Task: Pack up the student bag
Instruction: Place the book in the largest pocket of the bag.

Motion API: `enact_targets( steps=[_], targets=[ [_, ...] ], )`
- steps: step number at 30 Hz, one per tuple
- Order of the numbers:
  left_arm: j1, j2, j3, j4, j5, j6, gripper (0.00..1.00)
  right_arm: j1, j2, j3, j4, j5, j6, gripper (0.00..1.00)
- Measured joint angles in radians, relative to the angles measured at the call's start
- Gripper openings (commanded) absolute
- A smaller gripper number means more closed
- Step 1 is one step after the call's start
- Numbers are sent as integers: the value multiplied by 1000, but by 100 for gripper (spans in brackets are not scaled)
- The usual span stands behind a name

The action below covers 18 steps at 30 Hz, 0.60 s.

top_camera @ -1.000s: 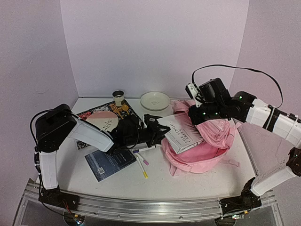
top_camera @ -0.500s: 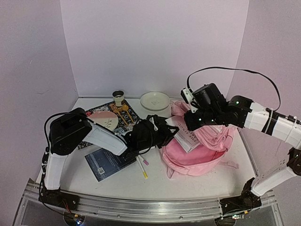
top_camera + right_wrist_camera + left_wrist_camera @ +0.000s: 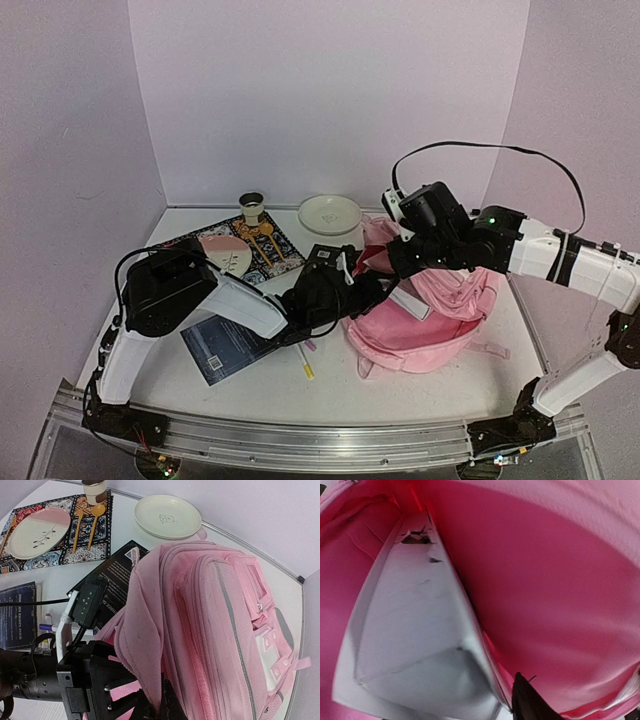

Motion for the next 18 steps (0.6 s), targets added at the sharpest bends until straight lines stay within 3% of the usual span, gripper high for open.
enact_targets(
  steps=[8, 18],
  targets=[
    [-3, -1, -16, -25, 67, 143, 70, -8, 30, 0, 11, 45, -10, 1],
    [-25, -90, -62, -183, 103, 334, 71, -64, 21, -50, 58, 44, -10, 2]
  ],
)
